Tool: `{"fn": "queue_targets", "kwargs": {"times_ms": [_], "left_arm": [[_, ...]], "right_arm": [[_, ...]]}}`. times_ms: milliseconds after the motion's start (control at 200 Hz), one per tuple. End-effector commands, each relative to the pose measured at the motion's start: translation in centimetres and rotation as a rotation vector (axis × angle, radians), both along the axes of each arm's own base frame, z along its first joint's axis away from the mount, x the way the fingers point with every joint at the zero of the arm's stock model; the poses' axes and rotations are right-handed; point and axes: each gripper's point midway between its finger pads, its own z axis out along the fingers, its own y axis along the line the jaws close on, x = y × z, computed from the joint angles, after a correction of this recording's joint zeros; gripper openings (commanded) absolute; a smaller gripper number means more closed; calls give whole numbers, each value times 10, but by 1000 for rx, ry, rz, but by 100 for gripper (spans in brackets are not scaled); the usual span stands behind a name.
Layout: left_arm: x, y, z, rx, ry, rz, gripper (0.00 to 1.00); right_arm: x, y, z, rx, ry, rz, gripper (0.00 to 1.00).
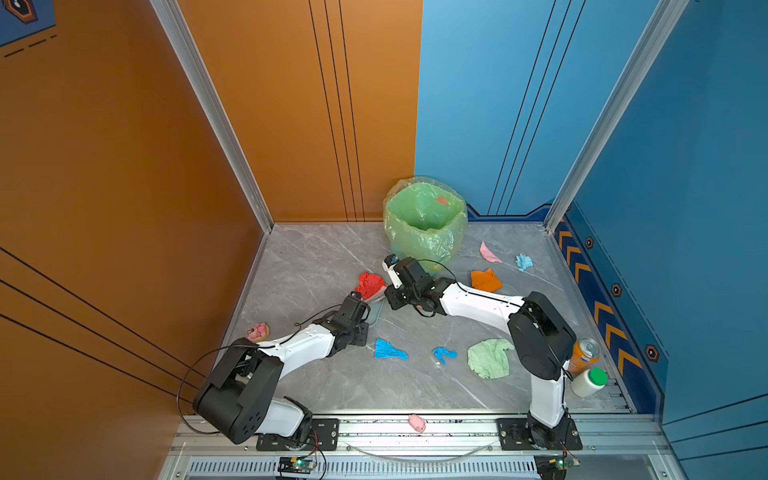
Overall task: Sweep away the paper scraps from the table
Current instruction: 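Sweep the red scrap with the right gripper's brush into the left gripper's dustpan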
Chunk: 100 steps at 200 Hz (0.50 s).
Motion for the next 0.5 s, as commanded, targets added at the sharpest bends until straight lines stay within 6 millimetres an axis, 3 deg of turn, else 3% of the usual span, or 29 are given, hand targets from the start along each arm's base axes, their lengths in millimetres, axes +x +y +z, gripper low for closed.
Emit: {"fn": "queue_targets", "kwargs": {"times_ms": [0, 220, 496], "left_arm": [[-2, -3, -1, 12, 9, -26, 0], [-3, -4, -2, 13, 14, -32, 0], [-3, -5, -2, 11, 17, -37, 0]], "right_arm": [[-20, -2, 14, 27, 42, 73, 0], [-14, -4, 46, 102, -8, 70, 0], [27, -27, 51, 64, -94, -97, 0]]}}
